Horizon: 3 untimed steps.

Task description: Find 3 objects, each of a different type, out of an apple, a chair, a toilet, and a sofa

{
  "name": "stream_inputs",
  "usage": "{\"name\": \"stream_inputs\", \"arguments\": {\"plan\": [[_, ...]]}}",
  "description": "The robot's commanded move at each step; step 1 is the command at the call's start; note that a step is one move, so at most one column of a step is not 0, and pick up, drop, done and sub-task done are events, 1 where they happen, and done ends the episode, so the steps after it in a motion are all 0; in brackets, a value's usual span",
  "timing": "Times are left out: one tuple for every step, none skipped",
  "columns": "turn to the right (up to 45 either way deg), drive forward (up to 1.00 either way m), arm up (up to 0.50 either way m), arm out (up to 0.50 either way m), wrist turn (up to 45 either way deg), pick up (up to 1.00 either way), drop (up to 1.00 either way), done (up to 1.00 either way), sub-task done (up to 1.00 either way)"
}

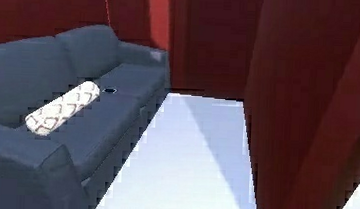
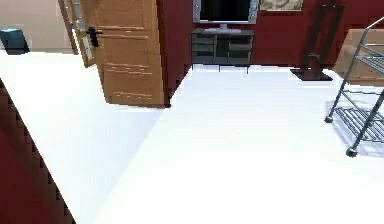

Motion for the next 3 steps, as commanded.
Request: {"name": "stream_inputs", "arguments": {"plan": [[6.0,0.0,0.0,0.0,0.0,0.0,0.0,0.0,0.0],[0.0,0.4,0.0,0.0,0.0,0.0,0.0,0.0,0.0],[-33.0,0.0,0.0,0.0,0.0,0.0,0.0,0.0,0.0]]}}
